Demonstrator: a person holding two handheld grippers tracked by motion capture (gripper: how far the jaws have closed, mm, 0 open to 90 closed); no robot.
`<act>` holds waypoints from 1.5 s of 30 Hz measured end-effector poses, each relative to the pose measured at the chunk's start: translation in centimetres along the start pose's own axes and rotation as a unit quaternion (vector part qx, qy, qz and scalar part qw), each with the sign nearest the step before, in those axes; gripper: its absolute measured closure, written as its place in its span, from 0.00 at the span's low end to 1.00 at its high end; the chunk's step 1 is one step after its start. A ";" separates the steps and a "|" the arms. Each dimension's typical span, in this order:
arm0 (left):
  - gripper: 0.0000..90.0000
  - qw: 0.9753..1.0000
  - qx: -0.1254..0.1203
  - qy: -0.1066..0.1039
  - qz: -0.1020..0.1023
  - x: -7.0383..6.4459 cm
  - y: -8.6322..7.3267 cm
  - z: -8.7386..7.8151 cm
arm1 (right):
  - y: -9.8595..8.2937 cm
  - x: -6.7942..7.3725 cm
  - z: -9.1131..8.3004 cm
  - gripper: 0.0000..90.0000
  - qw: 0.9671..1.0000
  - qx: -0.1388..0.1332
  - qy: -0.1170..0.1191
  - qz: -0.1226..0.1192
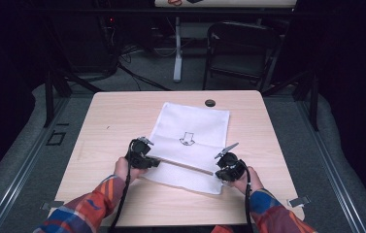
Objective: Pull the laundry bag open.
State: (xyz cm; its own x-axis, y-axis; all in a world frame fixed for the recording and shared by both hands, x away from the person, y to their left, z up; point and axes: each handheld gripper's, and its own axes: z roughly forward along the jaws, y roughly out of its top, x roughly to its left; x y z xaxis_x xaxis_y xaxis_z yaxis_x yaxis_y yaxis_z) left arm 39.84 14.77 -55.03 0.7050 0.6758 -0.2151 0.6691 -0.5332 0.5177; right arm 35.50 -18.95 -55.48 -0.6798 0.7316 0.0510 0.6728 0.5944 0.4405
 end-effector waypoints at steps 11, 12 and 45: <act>0.97 1.000 0.015 -0.004 -0.017 0.0 -2.0 -1.1 | 0.1 0.0 0.0 1.00 1.000 0.003 -0.005 -0.010; 0.97 1.000 0.014 -0.001 -0.023 0.2 -2.3 -1.4 | 0.1 0.1 0.0 1.00 1.000 0.004 -0.007 -0.011; 0.91 0.996 0.044 0.044 -0.058 0.9 -5.7 -3.9 | 0.2 -0.3 -0.1 0.91 0.999 -0.007 -0.011 -0.030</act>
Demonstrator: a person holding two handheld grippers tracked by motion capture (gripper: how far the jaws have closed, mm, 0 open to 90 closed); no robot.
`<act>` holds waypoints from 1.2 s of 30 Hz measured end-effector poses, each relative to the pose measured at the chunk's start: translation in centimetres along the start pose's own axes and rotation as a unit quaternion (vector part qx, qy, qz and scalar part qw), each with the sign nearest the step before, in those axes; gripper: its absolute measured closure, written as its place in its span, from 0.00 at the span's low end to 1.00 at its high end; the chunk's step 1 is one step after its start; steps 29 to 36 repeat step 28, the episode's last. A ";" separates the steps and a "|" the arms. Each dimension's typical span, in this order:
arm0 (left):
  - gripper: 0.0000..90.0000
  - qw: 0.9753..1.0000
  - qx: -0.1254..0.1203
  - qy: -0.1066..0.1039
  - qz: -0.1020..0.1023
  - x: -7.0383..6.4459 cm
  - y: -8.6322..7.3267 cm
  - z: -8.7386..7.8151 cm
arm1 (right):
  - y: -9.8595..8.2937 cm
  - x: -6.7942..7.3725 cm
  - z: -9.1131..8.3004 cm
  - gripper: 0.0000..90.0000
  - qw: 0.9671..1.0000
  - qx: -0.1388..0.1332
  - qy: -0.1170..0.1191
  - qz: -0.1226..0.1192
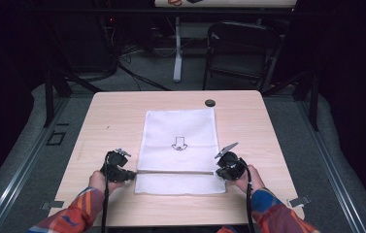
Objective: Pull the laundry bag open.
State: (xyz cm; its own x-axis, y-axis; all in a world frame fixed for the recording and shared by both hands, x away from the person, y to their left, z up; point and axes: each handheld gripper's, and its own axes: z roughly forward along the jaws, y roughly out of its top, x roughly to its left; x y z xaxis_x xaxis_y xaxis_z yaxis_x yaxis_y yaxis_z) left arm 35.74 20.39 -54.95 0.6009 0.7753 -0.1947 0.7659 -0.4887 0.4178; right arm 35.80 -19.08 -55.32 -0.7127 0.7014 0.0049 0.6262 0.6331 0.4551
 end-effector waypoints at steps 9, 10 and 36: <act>0.43 0.998 -0.059 0.012 -0.015 0.4 -0.2 -2.7 | -0.1 -0.4 -3.7 0.38 0.999 -0.033 -0.022 0.015; 0.43 0.998 -0.064 0.021 -0.016 0.5 -0.3 -2.9 | -0.1 -0.4 -3.7 0.38 0.999 -0.033 -0.022 0.015; 0.10 0.992 -0.071 0.099 -0.027 3.4 -0.9 -4.2 | -5.8 -5.5 -5.2 0.00 0.992 -0.009 -0.069 0.109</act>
